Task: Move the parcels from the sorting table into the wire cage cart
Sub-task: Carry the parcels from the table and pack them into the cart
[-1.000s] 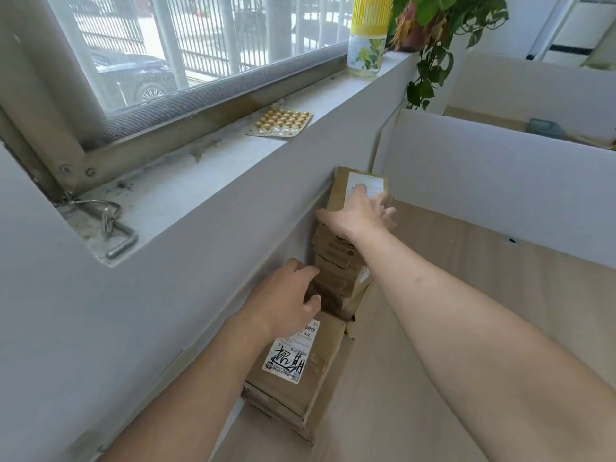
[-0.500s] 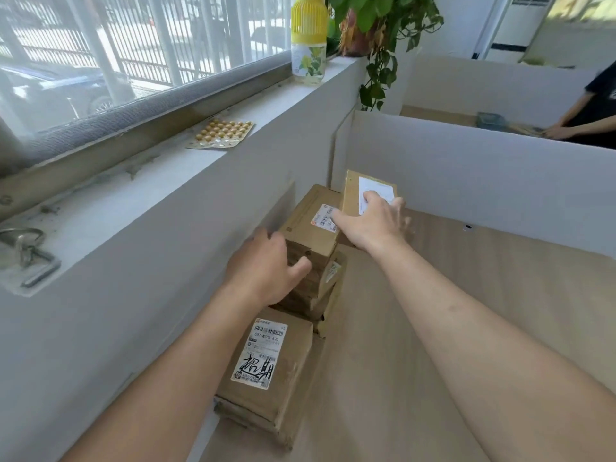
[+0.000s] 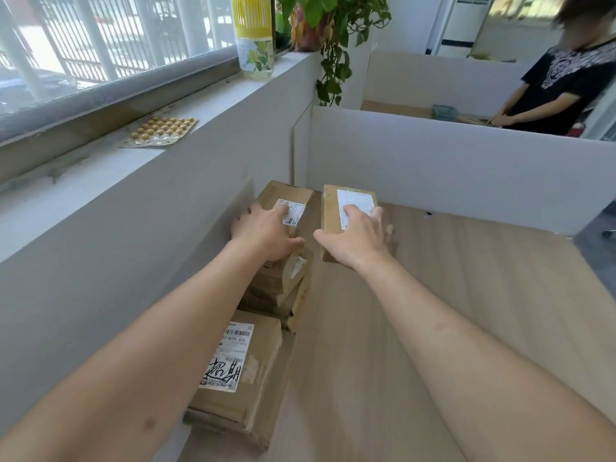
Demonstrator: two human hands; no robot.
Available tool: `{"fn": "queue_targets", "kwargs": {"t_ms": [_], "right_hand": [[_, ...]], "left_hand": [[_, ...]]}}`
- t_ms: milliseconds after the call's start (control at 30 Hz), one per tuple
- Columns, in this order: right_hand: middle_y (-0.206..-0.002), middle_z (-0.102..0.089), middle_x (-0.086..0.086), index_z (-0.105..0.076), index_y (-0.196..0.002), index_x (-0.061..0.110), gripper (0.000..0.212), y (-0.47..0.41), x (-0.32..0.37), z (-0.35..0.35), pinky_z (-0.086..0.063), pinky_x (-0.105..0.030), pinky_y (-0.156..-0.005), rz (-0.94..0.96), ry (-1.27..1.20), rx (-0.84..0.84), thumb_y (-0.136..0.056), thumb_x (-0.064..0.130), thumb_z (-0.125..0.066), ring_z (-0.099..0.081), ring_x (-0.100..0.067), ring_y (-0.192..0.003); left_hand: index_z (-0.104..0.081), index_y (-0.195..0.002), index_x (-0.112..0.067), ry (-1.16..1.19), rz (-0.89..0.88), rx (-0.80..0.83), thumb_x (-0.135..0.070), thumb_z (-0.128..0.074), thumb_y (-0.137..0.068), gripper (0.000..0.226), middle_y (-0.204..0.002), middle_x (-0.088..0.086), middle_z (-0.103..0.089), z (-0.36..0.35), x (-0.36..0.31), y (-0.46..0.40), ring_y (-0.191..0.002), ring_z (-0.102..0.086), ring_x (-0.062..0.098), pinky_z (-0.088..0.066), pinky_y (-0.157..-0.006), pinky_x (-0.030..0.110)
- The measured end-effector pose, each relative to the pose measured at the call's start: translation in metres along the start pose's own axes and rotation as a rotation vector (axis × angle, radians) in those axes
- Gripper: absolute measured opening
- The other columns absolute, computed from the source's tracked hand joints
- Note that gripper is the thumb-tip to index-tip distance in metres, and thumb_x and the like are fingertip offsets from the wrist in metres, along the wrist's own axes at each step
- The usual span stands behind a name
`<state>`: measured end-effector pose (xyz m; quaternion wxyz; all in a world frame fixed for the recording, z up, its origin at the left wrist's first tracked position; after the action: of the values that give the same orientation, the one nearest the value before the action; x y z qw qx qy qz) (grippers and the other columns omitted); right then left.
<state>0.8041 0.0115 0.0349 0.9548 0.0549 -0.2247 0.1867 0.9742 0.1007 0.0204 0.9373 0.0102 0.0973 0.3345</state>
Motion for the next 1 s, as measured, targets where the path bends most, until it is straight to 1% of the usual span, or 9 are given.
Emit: {"fn": "queue_targets", "kwargs": {"t_ms": [100, 167, 267, 433, 567, 667, 800, 833, 1000], "right_hand": [[-0.142, -0.039, -0.004, -0.053, -0.134, 0.036, 0.069, 0.009, -0.006, 0.0, -0.043, -0.044, -0.097, 0.018, 0.028, -0.002, -0.072, 0.065, -0.062, -0.045, -0.039, -0.118], [-0.141, -0.039, -0.003, -0.053, -0.135, 0.037, 0.07, 0.015, -0.012, 0.001, -0.043, -0.045, -0.097, 0.029, 0.036, 0.001, -0.072, 0.064, -0.061, -0.045, -0.039, -0.117], [-0.142, -0.038, -0.003, -0.052, -0.136, 0.038, 0.07, 0.024, -0.019, 0.003, -0.041, -0.044, -0.094, 0.044, 0.052, -0.005, -0.072, 0.064, -0.062, -0.045, -0.038, -0.118], [-0.151, -0.034, -0.003, -0.047, -0.142, 0.04, 0.076, 0.04, -0.03, -0.001, -0.041, -0.045, -0.098, 0.069, 0.069, 0.002, -0.073, 0.067, -0.062, -0.044, -0.038, -0.122], [-0.158, -0.028, -0.005, -0.042, -0.149, 0.041, 0.083, 0.058, -0.036, -0.006, -0.039, -0.047, -0.102, 0.106, 0.08, 0.018, -0.074, 0.071, -0.061, -0.042, -0.039, -0.127], [-0.158, -0.027, -0.007, -0.04, -0.15, 0.04, 0.084, 0.072, -0.043, -0.006, -0.04, -0.048, -0.103, 0.14, 0.079, 0.013, -0.074, 0.07, -0.06, -0.042, -0.039, -0.128], [-0.156, -0.027, -0.006, -0.038, -0.151, 0.041, 0.084, 0.097, -0.058, -0.002, -0.04, -0.047, -0.101, 0.193, 0.064, 0.014, -0.074, 0.068, -0.059, -0.042, -0.039, -0.126], [-0.156, -0.027, -0.005, -0.038, -0.151, 0.041, 0.085, 0.104, -0.063, 0.0, -0.04, -0.047, -0.101, 0.212, 0.063, 0.017, -0.074, 0.068, -0.059, -0.042, -0.039, -0.125], [-0.156, -0.027, -0.006, -0.037, -0.153, 0.041, 0.085, 0.145, -0.092, 0.003, -0.04, -0.048, -0.101, 0.338, 0.08, 0.046, -0.074, 0.068, -0.057, -0.041, -0.039, -0.124]], "left_hand": [[-0.036, -0.154, -0.04, 0.019, 0.063, 0.004, -0.075, -0.063, -0.081, 0.085, -0.151, 0.025, -0.039, -0.002, 0.008, -0.002, -0.135, -0.044, 0.045, -0.041, -0.109, 0.05], [-0.034, -0.155, -0.042, 0.057, 0.072, -0.004, -0.072, -0.062, -0.084, 0.082, -0.148, 0.023, -0.042, 0.0, 0.009, 0.003, -0.135, -0.042, 0.045, -0.039, -0.11, 0.051], [-0.031, -0.157, -0.046, 0.098, 0.071, -0.039, -0.07, -0.061, -0.086, 0.08, -0.147, 0.022, -0.037, 0.007, 0.008, 0.017, -0.135, -0.039, 0.047, -0.036, -0.112, 0.05], [-0.031, -0.154, -0.051, 0.157, 0.068, -0.084, -0.069, -0.064, -0.079, 0.084, -0.144, 0.021, -0.031, 0.009, 0.007, 0.044, -0.134, -0.035, 0.048, -0.036, -0.112, 0.052], [-0.034, -0.151, -0.052, 0.132, 0.063, -0.113, -0.07, -0.067, -0.076, 0.083, -0.136, 0.016, -0.032, 0.007, 0.004, 0.076, -0.124, -0.04, 0.044, -0.042, -0.106, 0.048], [-0.035, -0.151, -0.053, 0.12, 0.083, -0.129, -0.07, -0.068, -0.076, 0.083, -0.135, 0.015, -0.031, 0.007, 0.001, 0.102, -0.121, -0.042, 0.043, -0.043, -0.102, 0.047], [-0.033, -0.152, -0.054, 0.119, 0.131, -0.138, -0.068, -0.067, -0.076, 0.085, -0.129, 0.012, -0.031, -0.003, -0.004, 0.146, -0.101, -0.046, 0.036, -0.048, -0.093, 0.043], [-0.032, -0.152, -0.055, 0.122, 0.145, -0.142, -0.068, -0.067, -0.075, 0.085, -0.128, 0.011, -0.03, -0.007, -0.006, 0.159, -0.1, -0.047, 0.035, -0.05, -0.092, 0.043], [-0.032, -0.152, -0.056, 0.13, 0.27, -0.167, -0.067, -0.068, -0.076, 0.085, -0.129, 0.01, -0.029, -0.03, -0.02, 0.235, -0.109, -0.048, 0.035, -0.052, -0.095, 0.044]]}}
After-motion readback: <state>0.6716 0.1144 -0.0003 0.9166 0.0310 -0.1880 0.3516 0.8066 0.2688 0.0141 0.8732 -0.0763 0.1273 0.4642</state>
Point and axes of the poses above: each hand's wrist, its own y-axis away from the middle knuckle, its own z-axis out of the back of the hand, x = y × z, the point moved 6 cm from there along -y, towards the middle knuckle
